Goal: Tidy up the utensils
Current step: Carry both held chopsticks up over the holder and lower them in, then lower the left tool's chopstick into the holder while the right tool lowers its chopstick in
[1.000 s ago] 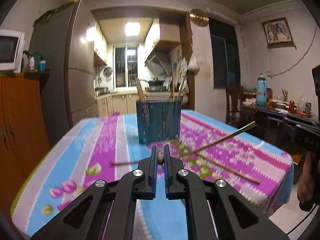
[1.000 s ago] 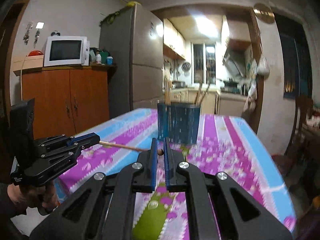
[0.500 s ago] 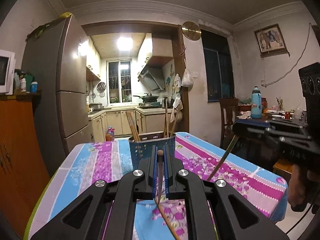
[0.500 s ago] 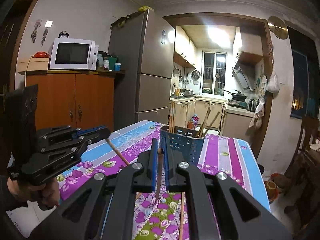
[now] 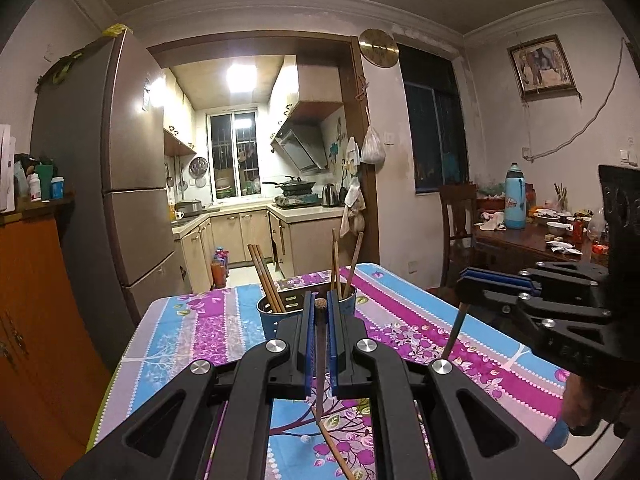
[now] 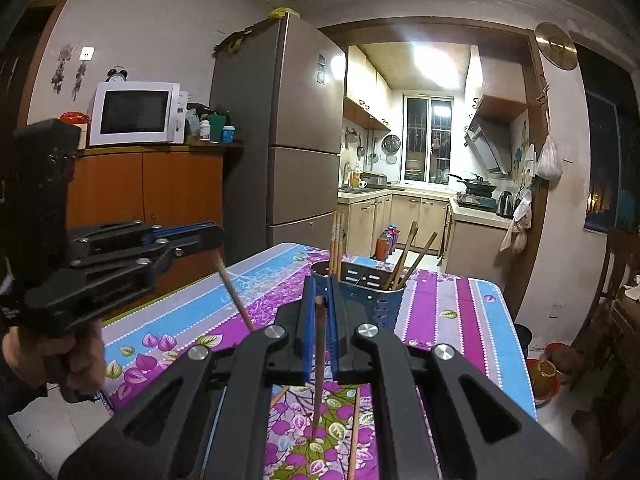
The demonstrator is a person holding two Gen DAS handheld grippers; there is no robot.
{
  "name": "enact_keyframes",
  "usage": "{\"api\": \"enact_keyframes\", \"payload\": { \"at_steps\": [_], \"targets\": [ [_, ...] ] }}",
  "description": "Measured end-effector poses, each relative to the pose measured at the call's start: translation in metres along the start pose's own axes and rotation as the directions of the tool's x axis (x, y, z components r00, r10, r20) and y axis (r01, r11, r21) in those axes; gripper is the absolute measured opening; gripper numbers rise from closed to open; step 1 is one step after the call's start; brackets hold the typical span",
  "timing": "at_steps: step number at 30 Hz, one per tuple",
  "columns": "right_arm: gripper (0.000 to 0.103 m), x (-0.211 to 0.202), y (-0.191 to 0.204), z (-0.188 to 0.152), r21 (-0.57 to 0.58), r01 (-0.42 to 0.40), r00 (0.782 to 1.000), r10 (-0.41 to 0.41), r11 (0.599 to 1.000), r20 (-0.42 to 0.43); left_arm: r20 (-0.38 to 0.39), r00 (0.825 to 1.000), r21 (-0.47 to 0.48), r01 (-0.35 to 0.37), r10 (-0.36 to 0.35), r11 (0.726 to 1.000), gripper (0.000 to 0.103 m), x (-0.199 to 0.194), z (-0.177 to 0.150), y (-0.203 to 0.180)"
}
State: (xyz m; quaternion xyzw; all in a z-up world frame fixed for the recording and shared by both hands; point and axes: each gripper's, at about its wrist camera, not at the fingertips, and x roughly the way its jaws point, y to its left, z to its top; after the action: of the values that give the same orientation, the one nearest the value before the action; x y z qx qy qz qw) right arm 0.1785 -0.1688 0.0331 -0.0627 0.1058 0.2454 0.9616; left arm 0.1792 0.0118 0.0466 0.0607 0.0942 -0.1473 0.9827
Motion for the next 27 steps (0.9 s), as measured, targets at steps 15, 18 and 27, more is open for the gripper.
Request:
{"api": "enact_keyframes", "payload": {
  "at_steps": [15, 18, 27],
  "targets": [
    [0.004, 0.005, -0.019, 0.031, 0.024, 0.013, 0.999, -0.014, 1.000, 0.041, -0.119, 0.993, -0.042, 0.024, -0.029, 0.999, 0.007, 0.000, 0.032, 0.006],
    [0.004, 0.006, -0.025, 0.046, 0.029, 0.015, 0.998, -0.017, 0.999, 0.057, -0.133, 0.991, -0.052, 0.021, -0.027, 0.998, 0.007, 0.004, 0.040, 0.010],
    [0.004, 0.022, -0.035, 0.085, 0.030, 0.022, 0.997, -0.024, 0.999, 0.079, -0.114, 0.993, -0.059, 0.006, -0.013, 0.998, 0.007, 0.018, 0.064, 0.013]
  ]
}}
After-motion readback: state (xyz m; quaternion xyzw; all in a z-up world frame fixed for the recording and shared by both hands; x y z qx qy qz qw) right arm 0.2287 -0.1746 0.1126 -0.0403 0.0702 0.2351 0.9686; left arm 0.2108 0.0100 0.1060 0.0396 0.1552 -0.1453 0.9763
